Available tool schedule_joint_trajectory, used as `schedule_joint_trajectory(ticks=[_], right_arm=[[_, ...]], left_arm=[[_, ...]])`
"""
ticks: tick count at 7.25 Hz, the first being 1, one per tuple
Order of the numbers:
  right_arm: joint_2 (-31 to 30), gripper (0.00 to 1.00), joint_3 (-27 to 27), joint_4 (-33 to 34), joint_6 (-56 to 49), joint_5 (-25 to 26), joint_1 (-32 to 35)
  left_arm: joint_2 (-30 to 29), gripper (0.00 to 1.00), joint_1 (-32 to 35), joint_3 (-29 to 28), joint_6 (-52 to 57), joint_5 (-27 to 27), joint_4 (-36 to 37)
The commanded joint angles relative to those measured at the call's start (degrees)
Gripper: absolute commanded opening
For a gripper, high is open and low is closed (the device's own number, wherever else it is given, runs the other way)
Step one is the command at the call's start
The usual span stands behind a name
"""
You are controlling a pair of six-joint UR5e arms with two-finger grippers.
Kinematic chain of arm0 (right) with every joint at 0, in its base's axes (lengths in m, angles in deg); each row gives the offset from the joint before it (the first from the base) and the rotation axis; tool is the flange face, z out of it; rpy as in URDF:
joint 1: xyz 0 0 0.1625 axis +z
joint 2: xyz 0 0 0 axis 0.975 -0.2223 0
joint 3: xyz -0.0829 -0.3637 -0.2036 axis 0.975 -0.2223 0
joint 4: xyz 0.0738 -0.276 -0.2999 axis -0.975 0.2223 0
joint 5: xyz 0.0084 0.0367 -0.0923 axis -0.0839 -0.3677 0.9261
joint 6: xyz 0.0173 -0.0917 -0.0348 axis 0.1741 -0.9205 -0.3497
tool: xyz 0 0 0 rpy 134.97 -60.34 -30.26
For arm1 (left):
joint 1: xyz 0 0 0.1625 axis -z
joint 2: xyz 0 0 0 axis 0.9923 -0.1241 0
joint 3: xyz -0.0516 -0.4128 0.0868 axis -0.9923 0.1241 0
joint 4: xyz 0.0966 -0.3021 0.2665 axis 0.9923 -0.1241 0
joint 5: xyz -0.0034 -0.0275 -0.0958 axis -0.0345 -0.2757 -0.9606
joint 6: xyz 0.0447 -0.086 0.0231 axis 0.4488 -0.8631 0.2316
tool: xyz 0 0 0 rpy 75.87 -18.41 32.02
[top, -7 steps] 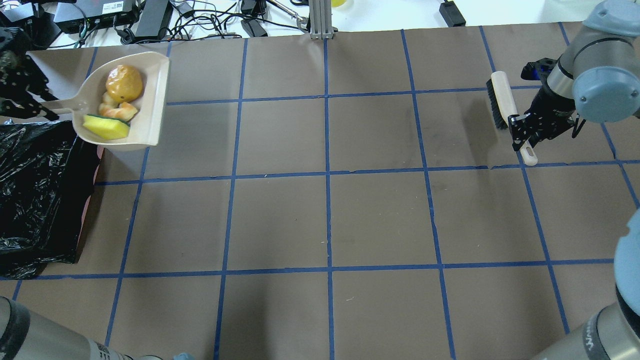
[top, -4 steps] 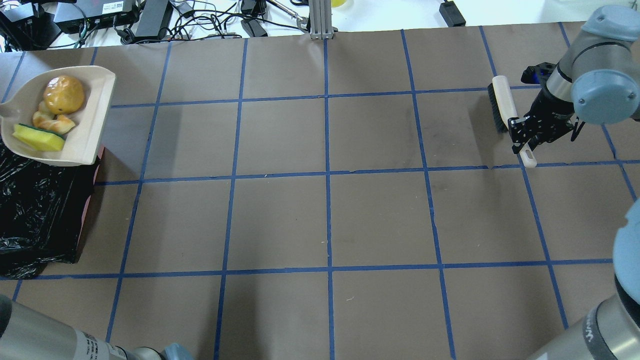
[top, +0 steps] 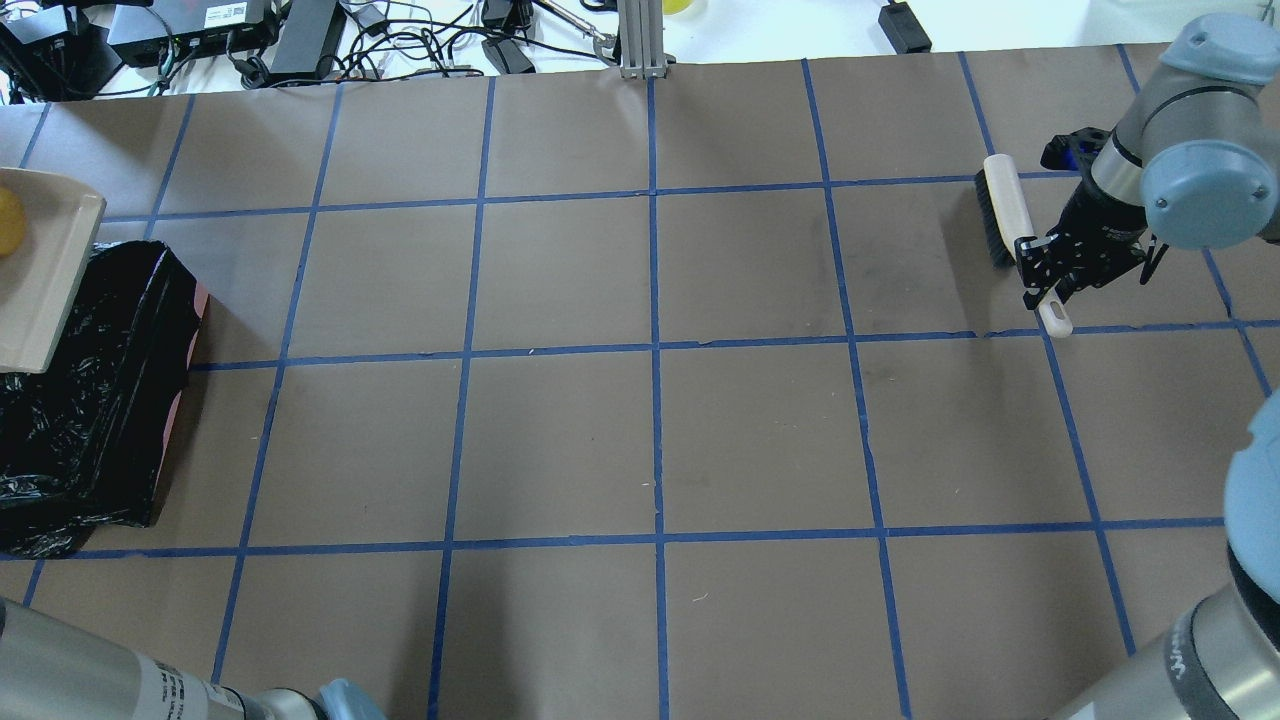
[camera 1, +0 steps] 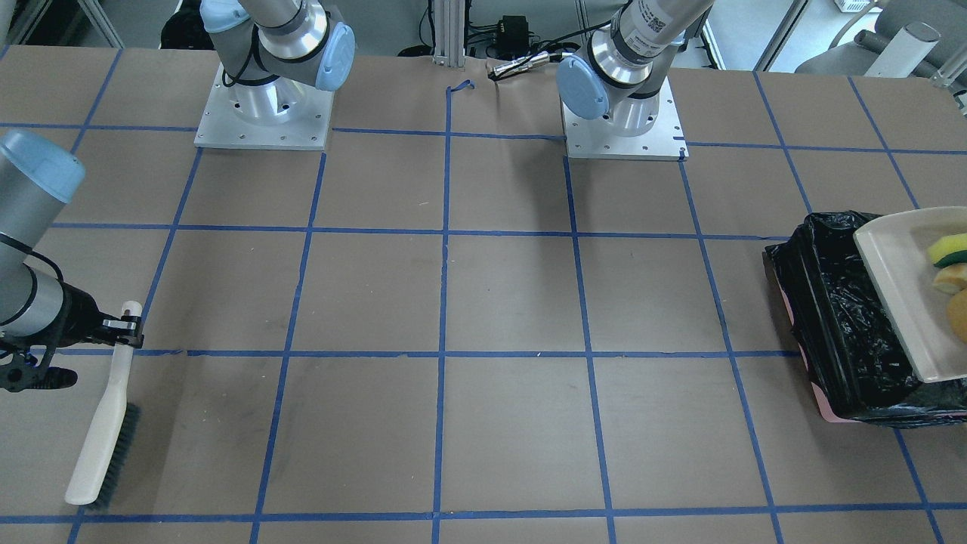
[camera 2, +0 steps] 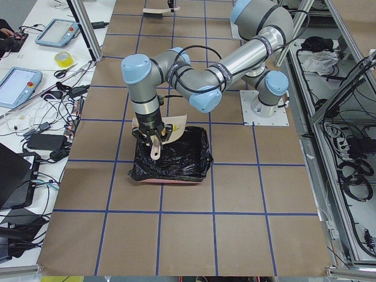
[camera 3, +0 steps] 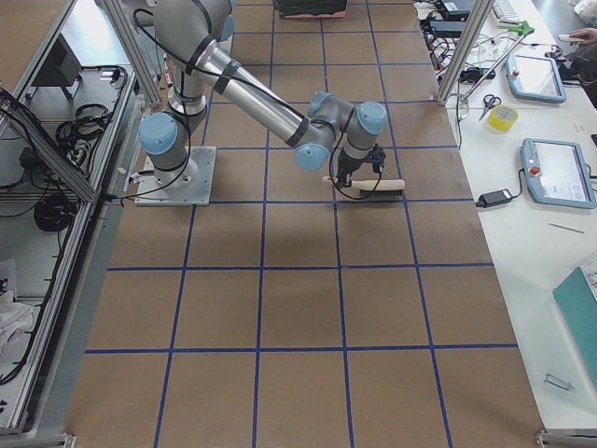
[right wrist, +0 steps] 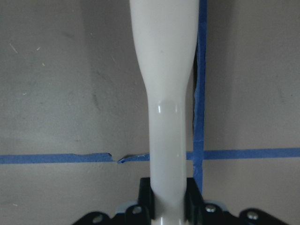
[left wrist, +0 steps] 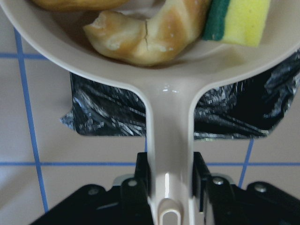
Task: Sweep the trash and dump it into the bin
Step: 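Carry the dustpan over the black bin and tip it to dump the trash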
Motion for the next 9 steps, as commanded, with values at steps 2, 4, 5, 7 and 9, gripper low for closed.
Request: schedule_joint_trajectory(ticks=[2,4,5,7,9], right_arm=[[0.17,0.25,0.0,0.07,-0.16,-0.13,0.0],[0.17,0.76,-0.09,-0.01,0.01,0.05,0.0],[0.09,0.94,-0.18,-0.01,0.28,0.05,0.0],[-1.66,1.0,-1.22,-0.8,0.11,0.22,-0.09],[-8.23,1.0,-2.89,-1.33,0.28,0.05,0.35]], left_arm=[[-0.83,0.0,0.22,0.8,7.92,8.87,11.61],[-2.07,0.0,0.57,1.41,16.92,13.7,19.03],[-2.25,0.0,0.83,1.42,17.98,16.94,19.65],[-2.25,0.0,3.37,1.15,21.49,19.24,22.01],[-1.9,0.0,3.91,1.07,20.46,9.67,21.77]])
